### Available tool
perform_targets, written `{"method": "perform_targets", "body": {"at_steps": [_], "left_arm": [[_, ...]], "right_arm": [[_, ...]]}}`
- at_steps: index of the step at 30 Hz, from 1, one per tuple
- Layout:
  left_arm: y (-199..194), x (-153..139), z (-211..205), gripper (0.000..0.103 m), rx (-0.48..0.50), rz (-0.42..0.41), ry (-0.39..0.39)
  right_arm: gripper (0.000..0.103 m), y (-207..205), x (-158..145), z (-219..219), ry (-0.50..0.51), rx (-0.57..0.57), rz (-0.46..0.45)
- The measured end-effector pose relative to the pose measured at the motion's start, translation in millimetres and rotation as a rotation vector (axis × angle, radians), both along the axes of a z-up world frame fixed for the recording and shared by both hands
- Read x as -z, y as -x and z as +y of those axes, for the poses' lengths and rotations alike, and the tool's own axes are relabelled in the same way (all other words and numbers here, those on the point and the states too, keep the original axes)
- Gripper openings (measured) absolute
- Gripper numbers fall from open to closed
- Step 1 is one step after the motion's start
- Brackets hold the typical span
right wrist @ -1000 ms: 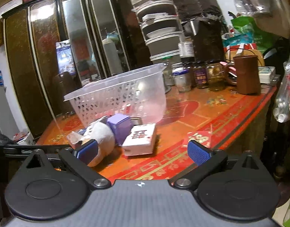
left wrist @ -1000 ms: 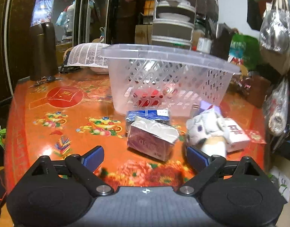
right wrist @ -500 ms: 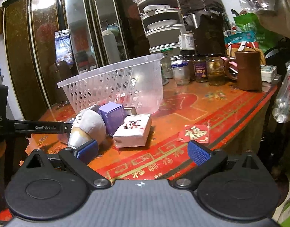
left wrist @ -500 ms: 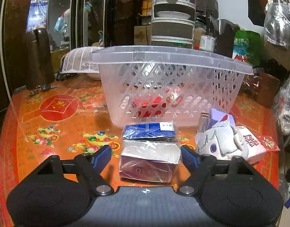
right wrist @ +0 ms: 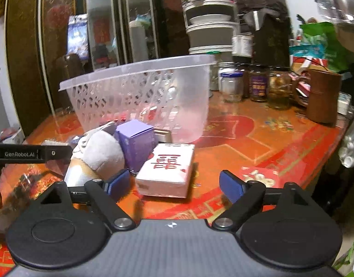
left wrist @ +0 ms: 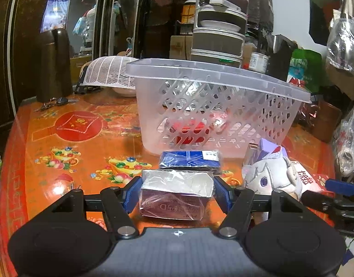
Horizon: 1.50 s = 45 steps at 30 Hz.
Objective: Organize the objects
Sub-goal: 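Grasp the plastic-wrapped purple box with the left gripper while the right grasps the white red-printed box, then carry both boxes over the clear basket and open both grippers to release them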
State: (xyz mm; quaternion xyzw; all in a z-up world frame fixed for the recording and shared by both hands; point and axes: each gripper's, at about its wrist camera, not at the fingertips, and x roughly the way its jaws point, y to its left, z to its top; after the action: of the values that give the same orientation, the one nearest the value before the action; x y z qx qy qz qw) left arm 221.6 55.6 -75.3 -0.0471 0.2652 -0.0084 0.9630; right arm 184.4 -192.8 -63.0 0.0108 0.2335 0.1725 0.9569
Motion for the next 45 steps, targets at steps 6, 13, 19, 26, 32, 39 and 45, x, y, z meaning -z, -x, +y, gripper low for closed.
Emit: {"method": "perform_targets", "body": {"at_steps": [6, 13, 19, 26, 32, 39, 45], "left_arm": [[-2, 1, 2, 0.069, 0.004, 0.010, 0.011], [-3, 2, 1, 0.072, 0.009, 0.016, 0.001], [-6, 4, -1, 0.073, 0.012, 0.042, -0.012], [4, 2, 2, 0.069, -0.011, 0.016, -0.001], [30, -6, 7, 0.069, -0.020, -0.018, 0.033], [74, -31, 13, 0.069, -0.026, -0.076, 0.066], [128, -56, 1, 0.069, -0.005, -0.147, 0.060]], "right_arm": [[0.079, -9, 0, 21, 0.064, -0.016, -0.002], [0.061, -19, 4, 24, 0.082, -0.018, 0.038], [0.058, -16, 2, 19, 0.063, -0.020, 0.042], [0.056, 3, -18, 5, 0.003, -0.019, 0.006], [0.056, 16, -32, 3, 0.002, -0.035, -0.027], [0.055, 40, -51, -11, -0.065, -0.047, -0.064], [0.056, 96, -76, -26, -0.127, -0.072, -0.135]]}}
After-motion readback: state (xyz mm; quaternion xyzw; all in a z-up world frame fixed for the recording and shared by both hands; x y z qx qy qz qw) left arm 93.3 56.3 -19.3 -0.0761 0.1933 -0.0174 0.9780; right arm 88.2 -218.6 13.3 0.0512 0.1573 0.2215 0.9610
